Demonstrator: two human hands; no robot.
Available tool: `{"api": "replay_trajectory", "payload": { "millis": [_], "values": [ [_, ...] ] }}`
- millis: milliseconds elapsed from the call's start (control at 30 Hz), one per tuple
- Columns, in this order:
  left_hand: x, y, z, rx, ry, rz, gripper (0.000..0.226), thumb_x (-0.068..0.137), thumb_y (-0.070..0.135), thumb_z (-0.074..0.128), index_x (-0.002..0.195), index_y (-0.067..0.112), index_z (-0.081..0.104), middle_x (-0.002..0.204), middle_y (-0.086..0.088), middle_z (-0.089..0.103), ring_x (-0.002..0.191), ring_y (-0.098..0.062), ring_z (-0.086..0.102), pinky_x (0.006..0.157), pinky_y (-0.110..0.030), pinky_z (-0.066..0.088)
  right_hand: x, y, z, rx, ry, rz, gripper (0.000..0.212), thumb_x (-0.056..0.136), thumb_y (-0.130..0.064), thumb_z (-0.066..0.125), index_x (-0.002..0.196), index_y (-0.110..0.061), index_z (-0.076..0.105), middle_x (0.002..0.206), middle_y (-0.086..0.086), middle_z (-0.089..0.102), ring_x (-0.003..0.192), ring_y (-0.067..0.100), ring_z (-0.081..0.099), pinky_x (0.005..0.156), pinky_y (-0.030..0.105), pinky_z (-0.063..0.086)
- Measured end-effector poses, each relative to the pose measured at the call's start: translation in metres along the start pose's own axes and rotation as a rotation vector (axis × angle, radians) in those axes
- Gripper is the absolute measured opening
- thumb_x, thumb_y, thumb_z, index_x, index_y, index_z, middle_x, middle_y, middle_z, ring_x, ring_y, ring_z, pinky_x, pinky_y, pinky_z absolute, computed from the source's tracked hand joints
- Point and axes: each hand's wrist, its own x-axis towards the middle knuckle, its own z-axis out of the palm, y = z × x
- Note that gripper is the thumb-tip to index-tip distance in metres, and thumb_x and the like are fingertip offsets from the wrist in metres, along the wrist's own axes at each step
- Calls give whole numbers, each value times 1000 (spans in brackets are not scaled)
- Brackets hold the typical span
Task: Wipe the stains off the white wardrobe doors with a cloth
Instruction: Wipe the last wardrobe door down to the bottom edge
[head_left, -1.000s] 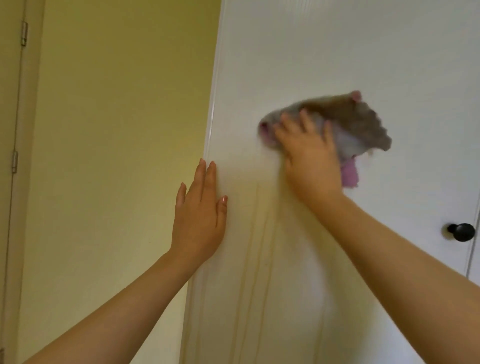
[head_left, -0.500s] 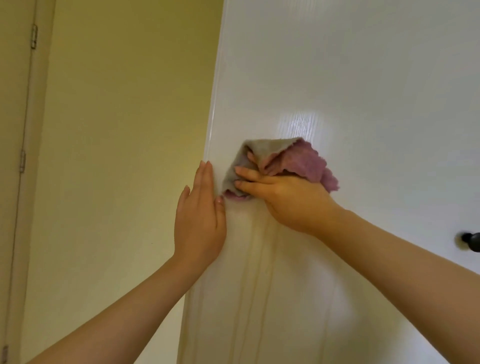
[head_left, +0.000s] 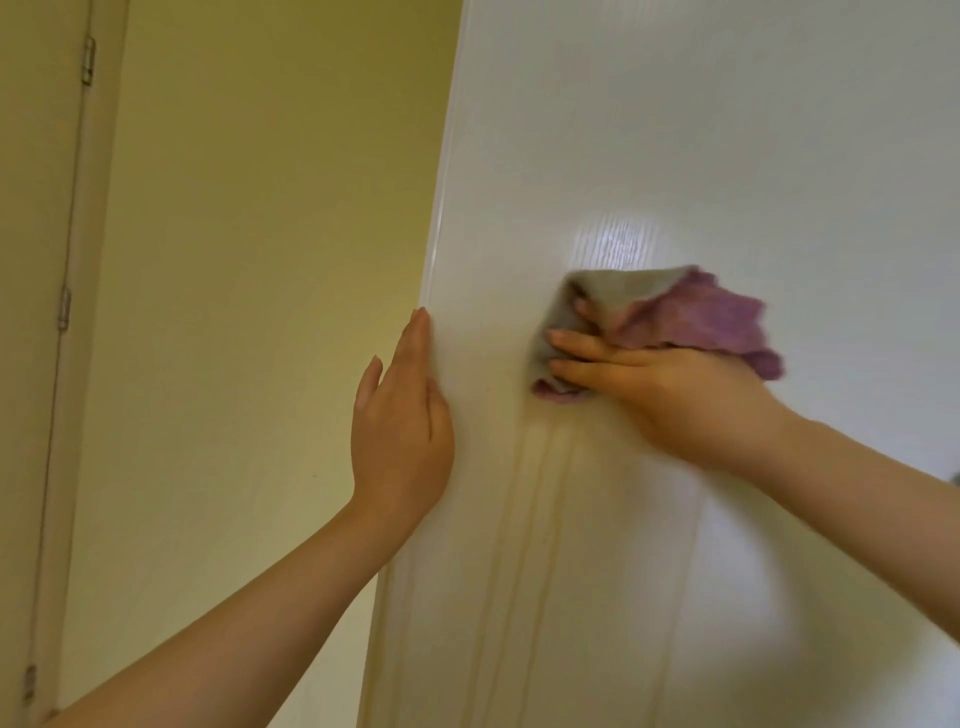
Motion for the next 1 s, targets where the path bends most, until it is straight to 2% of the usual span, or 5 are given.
{"api": "replay_trajectory", "payload": {
  "millis": [167, 400, 600, 833, 1000],
  "values": [
    [1, 4, 0, -12, -8, -21, 56, 93, 2, 36, 147, 9, 27, 148, -4, 39, 121, -4, 30, 107, -52, 31, 11, -9, 0, -12, 106, 44, 49, 80, -7, 31, 114, -11, 67, 129, 6, 56, 122, 29, 45, 70, 36, 56],
    [-2, 5, 0, 3, -9, -31, 61, 86, 13, 29, 147, 9, 28, 145, -7, 43, 125, -23, 44, 107, -50, 32, 16, -26, 20, 74, 38, 38, 44, 79, -1, 41, 116, -8, 65, 128, 8, 57, 114, 31, 56, 103, 26, 30],
    [3, 2, -10, -113, -125, -92, 65, 85, 17, 28, 149, 21, 19, 137, 26, 20, 119, 17, 24, 88, 9, 16, 46, -37, 22, 27, 61, 105, 49, 84, -7, 31, 122, -14, 61, 136, 1, 50, 124, 27, 48, 93, 43, 48],
    [1, -8, -30, 22, -245, -94, 79, 69, 14, 24, 146, 25, 31, 128, 11, 58, 99, -24, 59, 76, -31, 43, 22, -14, 12, -40, 93, -23, 51, 79, -8, 31, 114, -14, 67, 126, 3, 59, 113, 28, 57, 82, 38, 50],
    [-2, -4, -32, -199, -215, -282, 71, 65, 16, 28, 128, 44, 48, 95, 37, 59, 80, 18, 53, 72, 0, 38, 62, -60, 43, 56, 101, 105, 51, 76, -6, 31, 110, -11, 69, 125, 6, 60, 112, 33, 58, 68, 46, 57]
  ]
}}
